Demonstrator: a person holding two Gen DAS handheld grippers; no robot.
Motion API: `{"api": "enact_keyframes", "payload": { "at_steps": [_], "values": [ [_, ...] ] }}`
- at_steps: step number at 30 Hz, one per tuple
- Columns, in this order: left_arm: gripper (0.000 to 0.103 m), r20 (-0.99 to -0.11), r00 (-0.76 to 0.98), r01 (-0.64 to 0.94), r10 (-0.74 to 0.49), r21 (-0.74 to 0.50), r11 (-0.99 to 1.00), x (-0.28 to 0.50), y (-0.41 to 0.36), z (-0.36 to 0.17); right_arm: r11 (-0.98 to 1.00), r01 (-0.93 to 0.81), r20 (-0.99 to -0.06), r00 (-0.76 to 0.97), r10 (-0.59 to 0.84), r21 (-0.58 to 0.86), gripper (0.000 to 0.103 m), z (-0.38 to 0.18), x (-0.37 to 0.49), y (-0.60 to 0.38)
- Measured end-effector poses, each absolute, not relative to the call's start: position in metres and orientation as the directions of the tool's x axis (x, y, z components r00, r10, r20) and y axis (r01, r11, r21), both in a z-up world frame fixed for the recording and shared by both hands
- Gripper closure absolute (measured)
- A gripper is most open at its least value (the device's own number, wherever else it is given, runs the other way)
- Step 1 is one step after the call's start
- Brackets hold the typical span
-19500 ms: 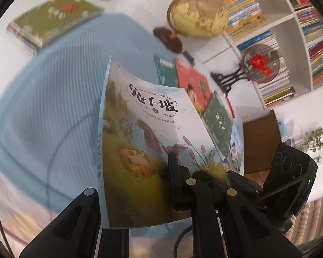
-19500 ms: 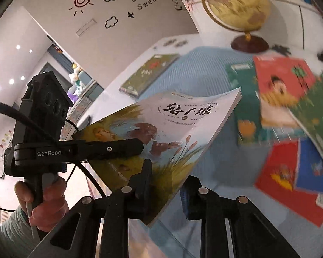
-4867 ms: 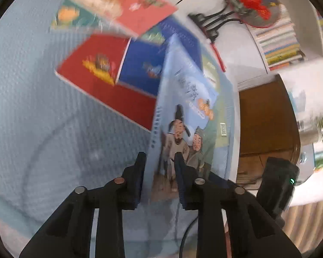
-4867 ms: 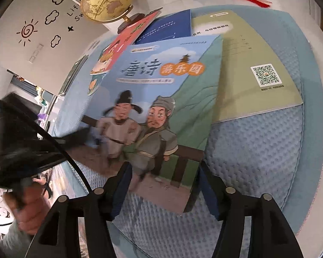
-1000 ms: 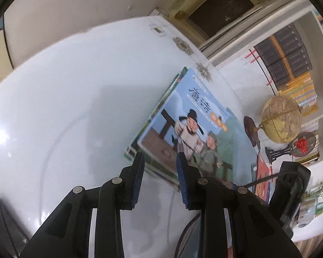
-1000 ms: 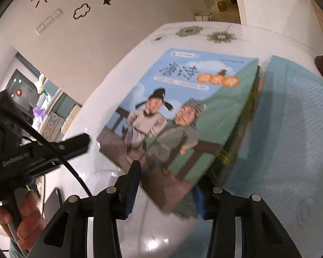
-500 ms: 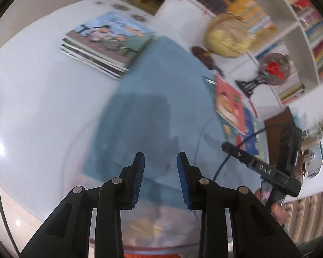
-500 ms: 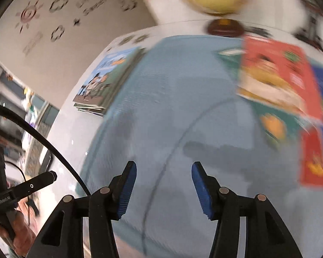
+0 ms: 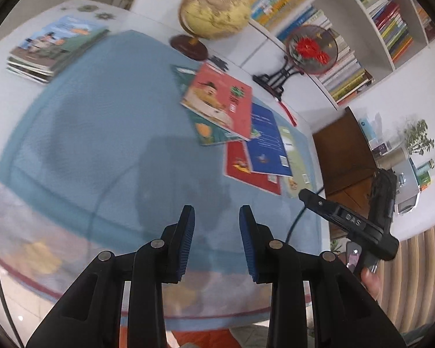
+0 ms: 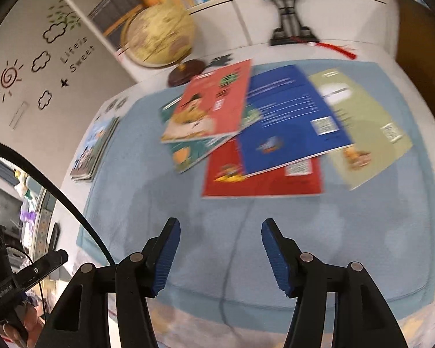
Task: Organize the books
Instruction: 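Move both tools to the dark blue book and grasp its edge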
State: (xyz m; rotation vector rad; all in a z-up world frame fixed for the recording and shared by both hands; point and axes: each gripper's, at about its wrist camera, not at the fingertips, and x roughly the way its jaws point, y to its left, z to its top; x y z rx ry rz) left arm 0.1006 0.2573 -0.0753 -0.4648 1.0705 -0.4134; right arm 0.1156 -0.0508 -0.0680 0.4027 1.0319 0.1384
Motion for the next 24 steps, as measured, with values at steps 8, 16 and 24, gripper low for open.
{"api": "enact_keyframes", "payload": {
  "at_steps": [8, 16, 24],
  "values": [
    [0.074, -0.789, 0.289, 0.119, -0.542, -0.532, 0.838, 0.172, 0.106, -0.116, 0.949, 0.058, -0.821, 0.52, 0.237, 0.311, 0.046, -0.079, 0.141, -0.16],
    [0.074, -0.873, 0.296, 0.045, -0.389, -0.394, 0.918, 0.224, 0.055, -0.151, 0.953, -0.05, -0.829, 0.481, 0.286, 0.3, 0.052, -0.112, 0.215, -0.184],
    [0.074, -0.868, 0.319, -0.059, -0.38, -0.419, 0.906, 0.257, 0.053, -0.174, 0.938, -0.025, -0.842, 0.433, 0.322, 0.347, 0.067, -0.153, 0.281, -0.186]
  ]
}}
